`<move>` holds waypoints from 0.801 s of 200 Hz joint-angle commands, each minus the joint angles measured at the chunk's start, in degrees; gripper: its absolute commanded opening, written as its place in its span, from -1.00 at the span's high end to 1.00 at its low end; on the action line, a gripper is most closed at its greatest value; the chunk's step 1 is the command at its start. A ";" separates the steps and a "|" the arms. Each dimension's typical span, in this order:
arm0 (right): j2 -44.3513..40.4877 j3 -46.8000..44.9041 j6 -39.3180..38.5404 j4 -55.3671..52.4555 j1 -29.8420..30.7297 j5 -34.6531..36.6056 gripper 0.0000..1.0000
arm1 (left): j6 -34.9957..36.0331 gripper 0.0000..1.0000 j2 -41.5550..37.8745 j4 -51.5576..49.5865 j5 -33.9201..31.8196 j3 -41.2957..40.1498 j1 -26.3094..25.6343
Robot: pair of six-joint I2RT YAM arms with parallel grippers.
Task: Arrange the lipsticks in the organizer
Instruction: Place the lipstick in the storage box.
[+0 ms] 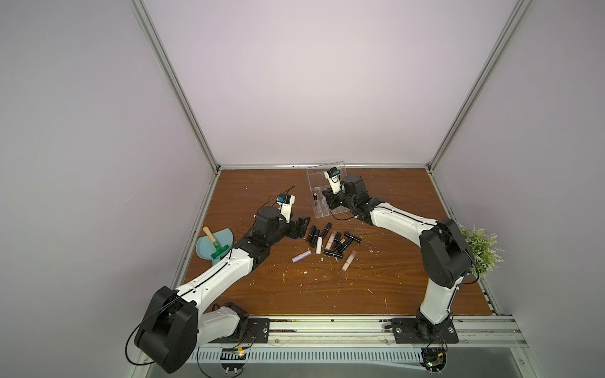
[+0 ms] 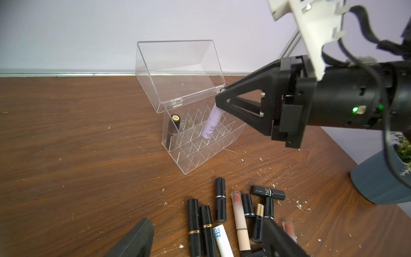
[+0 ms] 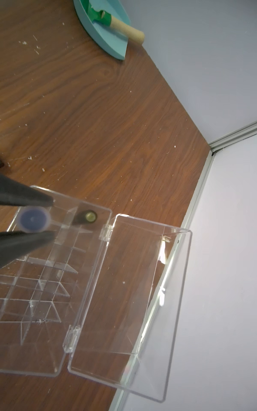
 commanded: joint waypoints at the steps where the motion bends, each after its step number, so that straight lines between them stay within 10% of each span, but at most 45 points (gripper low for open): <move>1: 0.02 1.93 -1.44 4.22 0.70 3.43 0.72 | -0.19 -0.61 -0.93 1.37 -0.65 -0.52 0.40; 160: 11.00 12.56 -3.78 4.09 0.36 5.47 0.70 | -0.28 -0.61 -0.30 2.30 0.03 -0.75 0.39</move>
